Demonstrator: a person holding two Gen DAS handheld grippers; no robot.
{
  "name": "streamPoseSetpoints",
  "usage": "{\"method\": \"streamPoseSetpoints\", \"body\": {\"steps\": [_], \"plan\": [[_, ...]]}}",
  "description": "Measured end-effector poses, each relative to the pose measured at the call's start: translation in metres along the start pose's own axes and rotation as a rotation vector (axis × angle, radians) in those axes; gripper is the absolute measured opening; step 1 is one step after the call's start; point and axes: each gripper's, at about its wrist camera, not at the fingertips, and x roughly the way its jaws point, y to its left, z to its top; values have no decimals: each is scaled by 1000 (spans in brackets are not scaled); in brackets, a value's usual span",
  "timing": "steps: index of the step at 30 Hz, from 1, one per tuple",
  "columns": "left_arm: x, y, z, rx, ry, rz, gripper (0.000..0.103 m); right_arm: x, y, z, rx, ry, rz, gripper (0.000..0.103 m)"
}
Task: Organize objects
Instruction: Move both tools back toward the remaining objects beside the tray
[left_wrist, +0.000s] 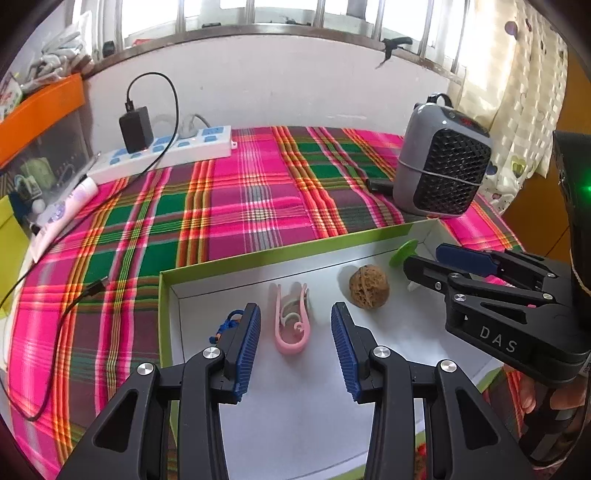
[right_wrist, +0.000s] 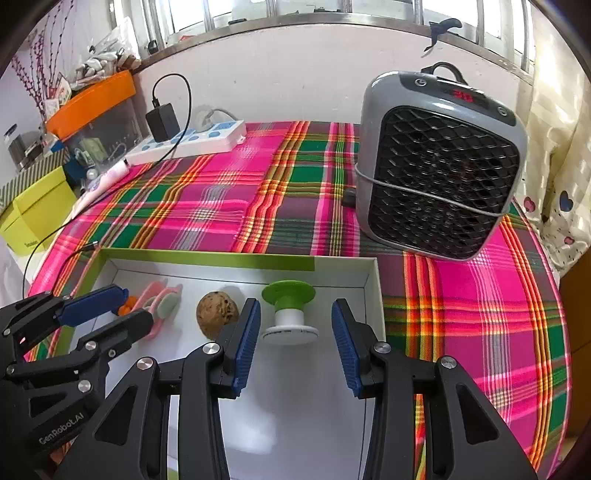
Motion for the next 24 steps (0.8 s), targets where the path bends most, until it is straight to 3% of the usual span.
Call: {"method": "streamPoseSetpoints", "body": {"steps": [24], "plan": [[-55,-4,-33,-27,-71,11,38,-60,15,-34,13,-79,19,42]]}}
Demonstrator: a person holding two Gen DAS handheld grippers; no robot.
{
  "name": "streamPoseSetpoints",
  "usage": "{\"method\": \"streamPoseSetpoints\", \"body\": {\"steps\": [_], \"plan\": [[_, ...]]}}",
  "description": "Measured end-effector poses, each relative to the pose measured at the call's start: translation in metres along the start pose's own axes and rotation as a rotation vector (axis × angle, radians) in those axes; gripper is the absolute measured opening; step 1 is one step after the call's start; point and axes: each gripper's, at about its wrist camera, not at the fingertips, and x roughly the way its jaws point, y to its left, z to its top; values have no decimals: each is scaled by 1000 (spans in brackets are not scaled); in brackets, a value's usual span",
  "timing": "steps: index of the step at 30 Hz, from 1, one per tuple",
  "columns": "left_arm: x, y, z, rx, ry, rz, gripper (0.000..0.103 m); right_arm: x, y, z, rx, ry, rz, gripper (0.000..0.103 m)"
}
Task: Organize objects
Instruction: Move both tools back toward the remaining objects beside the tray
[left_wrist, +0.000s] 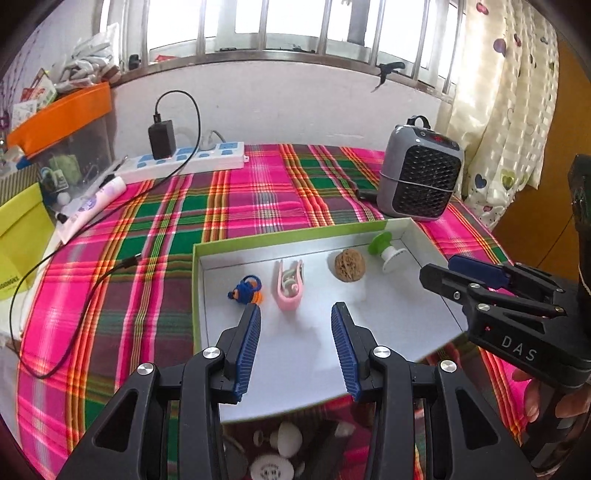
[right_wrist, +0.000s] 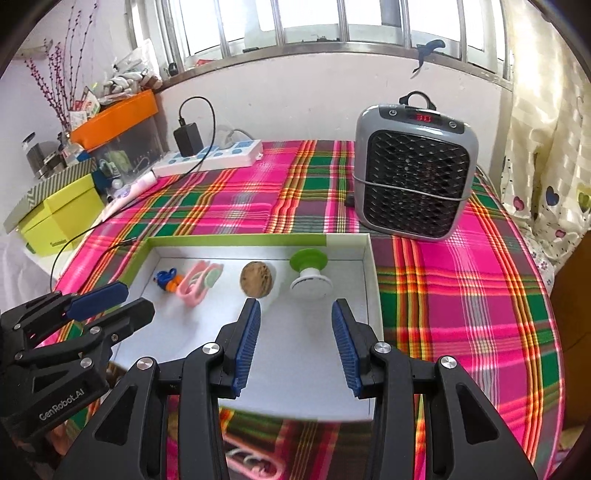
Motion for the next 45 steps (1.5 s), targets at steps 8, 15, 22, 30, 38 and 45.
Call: {"method": "streamPoseSetpoints", "body": {"steps": [8,15,22,30,38,45], "plan": [[-21,-2,-12,10,-23,4,38,-18,5,-17,0,-19,4,42],[-35,0,-26,9,-35,-2,38,-31,6,-31,2,-32,5,42],[-47,13,-45,-13,-41,3,38,-39,8,-49,-20,-34,15,42],[-52,27,-63,-40,-29,-13,38,-39,10,-69,-54,-8,45,42],[-54,32,-77,-41,-18,-40,38,-35,8,-82,-51,20,60,42],[-58,35,-85,-48,-15,-61,38,-32,9,-85,-62,30,77,42]]}}
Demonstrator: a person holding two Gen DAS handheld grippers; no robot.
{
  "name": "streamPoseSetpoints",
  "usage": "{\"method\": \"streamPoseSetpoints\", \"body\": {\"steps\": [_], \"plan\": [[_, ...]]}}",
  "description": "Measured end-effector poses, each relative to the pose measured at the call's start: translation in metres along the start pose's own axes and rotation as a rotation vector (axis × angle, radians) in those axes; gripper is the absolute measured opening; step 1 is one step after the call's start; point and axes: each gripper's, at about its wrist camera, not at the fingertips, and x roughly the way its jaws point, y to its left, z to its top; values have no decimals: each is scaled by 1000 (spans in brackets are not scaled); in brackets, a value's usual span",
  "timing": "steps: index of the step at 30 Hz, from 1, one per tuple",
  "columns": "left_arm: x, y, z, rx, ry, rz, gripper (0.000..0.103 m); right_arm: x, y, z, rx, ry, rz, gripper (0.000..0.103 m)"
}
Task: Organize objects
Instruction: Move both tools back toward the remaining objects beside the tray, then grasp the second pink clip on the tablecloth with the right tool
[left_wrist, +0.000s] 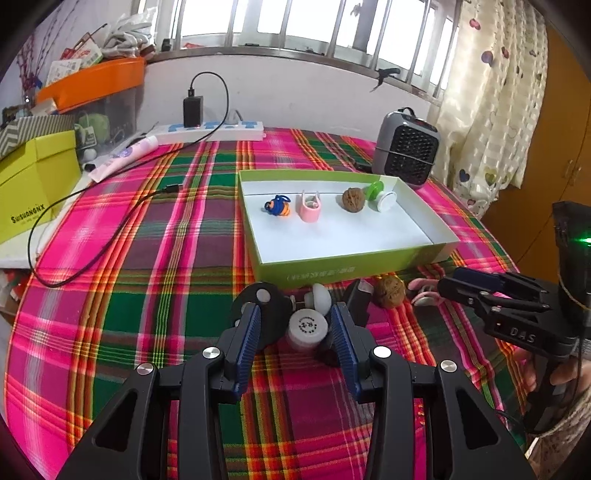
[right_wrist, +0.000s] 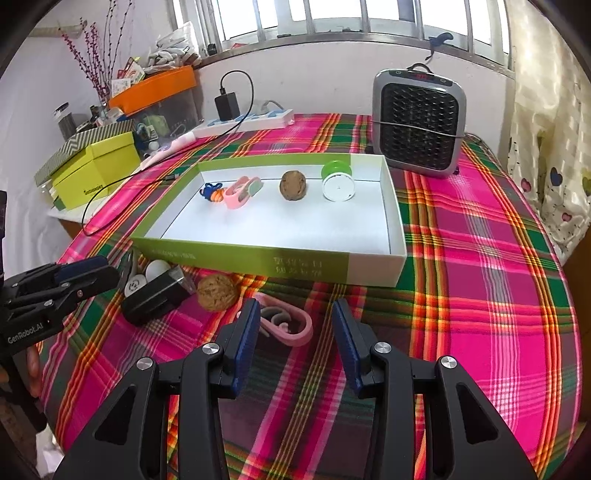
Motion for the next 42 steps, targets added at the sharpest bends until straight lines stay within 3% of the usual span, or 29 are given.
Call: {"method": "streamPoseSetpoints", "body": {"steps": [10,11,13,32,36,42], "plan": [[-1,-7,-13,33,27,-50,38,11,1,-3,-21,33,36,42],[0,-8,-14,38,32,-53,38,11,2,-3,-25,35,44,43],[1,-10,-15,41,38,-58,38,13,3,-3,-27,41,49,57],[13,-29,-22,65,71,-154,38,22,9,-3,-87,80,-24,57],[15,-34,-22,74,77,-170,38,20,10,-4,-95,74,-28,44],[17,-40,-21,107,68,-145,38,21,10,-3,-103,72,-25,37]]}}
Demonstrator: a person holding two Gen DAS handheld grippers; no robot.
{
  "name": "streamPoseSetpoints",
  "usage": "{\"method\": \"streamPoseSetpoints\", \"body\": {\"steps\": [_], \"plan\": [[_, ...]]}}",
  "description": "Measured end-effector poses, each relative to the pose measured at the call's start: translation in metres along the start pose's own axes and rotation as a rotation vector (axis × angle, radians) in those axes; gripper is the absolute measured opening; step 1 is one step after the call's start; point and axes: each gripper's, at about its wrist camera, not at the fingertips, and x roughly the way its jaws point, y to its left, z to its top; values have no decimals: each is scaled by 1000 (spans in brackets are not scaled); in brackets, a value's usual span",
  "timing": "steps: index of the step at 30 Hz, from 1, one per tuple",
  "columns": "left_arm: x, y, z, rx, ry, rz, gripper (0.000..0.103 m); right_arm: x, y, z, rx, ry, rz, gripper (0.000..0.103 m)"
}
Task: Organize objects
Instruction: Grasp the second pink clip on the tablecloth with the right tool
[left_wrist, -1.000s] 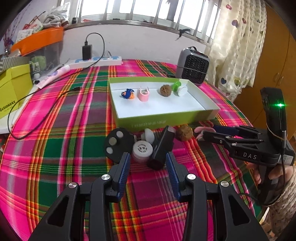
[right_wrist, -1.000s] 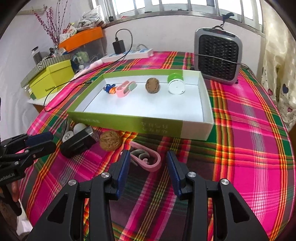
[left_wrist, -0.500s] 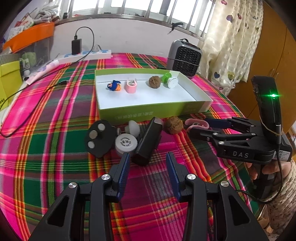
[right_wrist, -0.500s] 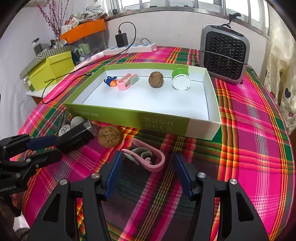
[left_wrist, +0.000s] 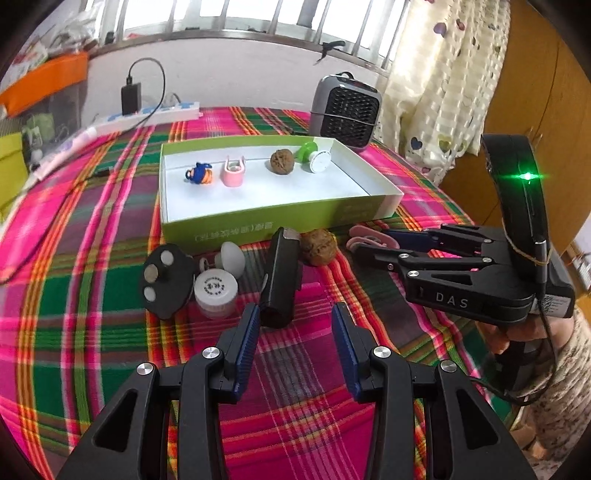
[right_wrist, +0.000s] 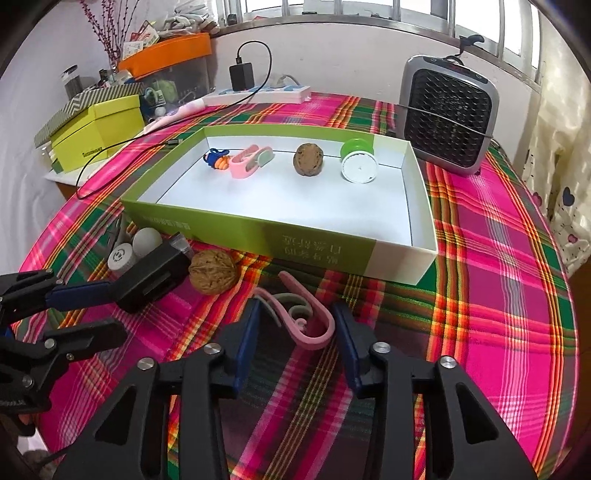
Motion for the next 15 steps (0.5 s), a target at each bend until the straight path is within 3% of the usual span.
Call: {"method": "streamPoseSetpoints", "body": {"steps": [15], "plan": [[21,-2,18,30,15,30,38,0,-1,1,1,-4,-1,28]]}}
